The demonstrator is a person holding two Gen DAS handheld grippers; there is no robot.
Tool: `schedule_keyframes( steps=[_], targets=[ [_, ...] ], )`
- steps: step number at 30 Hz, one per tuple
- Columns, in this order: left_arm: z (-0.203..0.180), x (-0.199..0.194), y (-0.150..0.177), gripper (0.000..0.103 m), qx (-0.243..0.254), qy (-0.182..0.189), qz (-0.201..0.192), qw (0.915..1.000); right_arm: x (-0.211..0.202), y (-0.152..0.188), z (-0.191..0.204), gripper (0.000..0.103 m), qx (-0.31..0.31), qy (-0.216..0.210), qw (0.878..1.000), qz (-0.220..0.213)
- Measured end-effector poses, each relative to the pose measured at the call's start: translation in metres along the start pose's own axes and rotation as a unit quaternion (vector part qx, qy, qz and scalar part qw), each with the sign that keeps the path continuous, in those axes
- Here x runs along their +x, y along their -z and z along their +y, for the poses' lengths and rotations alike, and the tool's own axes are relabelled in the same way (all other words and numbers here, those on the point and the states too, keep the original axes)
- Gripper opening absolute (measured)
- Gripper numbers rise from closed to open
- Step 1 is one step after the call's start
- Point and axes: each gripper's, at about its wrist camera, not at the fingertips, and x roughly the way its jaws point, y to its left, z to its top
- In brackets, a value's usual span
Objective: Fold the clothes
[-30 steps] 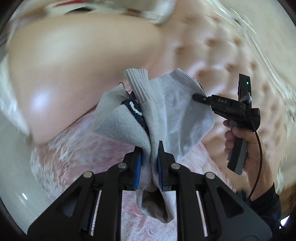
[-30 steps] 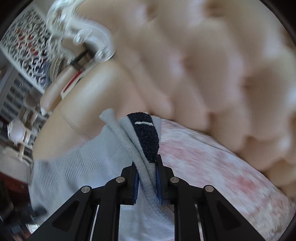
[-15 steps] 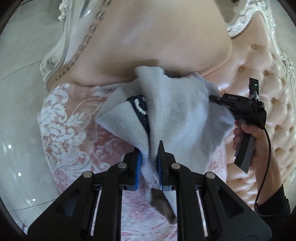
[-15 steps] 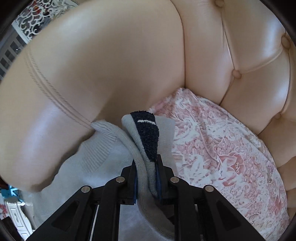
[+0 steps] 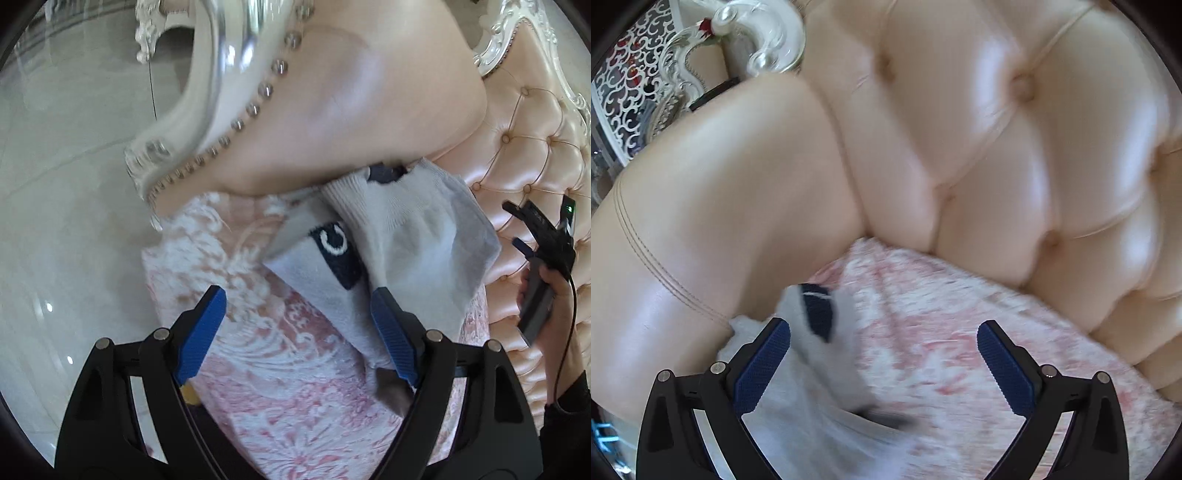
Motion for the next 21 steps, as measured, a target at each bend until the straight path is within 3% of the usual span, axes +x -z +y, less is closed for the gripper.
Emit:
schedule_keyframes(
  steps=[3, 6, 8, 11, 13, 17, 21],
  targets=[
    [-0.012, -0.018, 0.0, 0.083, 0.041, -0.005, -0.026, 0.9988, -0.023, 0.009, 0.003, 0.102, -0.023, 0.01, 0.999, -0.023],
    [-0.033, -0.037, 0.008, 0.09, 0.11, -0.015, -0.064, 0.9917, -0.065, 0.037, 0.02, 0.102, -0.044, -0.005, 0.998, -0.052],
    [-0.052, -0.056, 0.016, 0.096, 0.167, -0.023, -0.101, 0.9805, -0.106, 0.065, 0.032, 0.102, -0.054, 0.004, 0.995, -0.088],
    [-0.079, -0.095, 0.033, 0.103, 0.254, -0.032, -0.159, 0.9536, -0.174, 0.116, 0.05, 0.102, -0.064, 0.029, 0.986, -0.149],
    [-0.089, -0.123, 0.044, 0.103, 0.293, -0.024, -0.177, 0.9394, -0.21, 0.152, 0.057, 0.103, -0.066, 0.051, 0.981, -0.173],
    [-0.091, -0.191, 0.072, 0.103, 0.34, 0.004, -0.189, 0.9213, -0.274, 0.222, 0.071, 0.103, -0.075, 0.055, 0.979, -0.18],
    [-0.079, -0.247, 0.098, 0.103, 0.347, 0.022, -0.199, 0.9163, -0.32, 0.277, 0.077, 0.103, -0.066, 0.015, 0.986, -0.152]
  ],
)
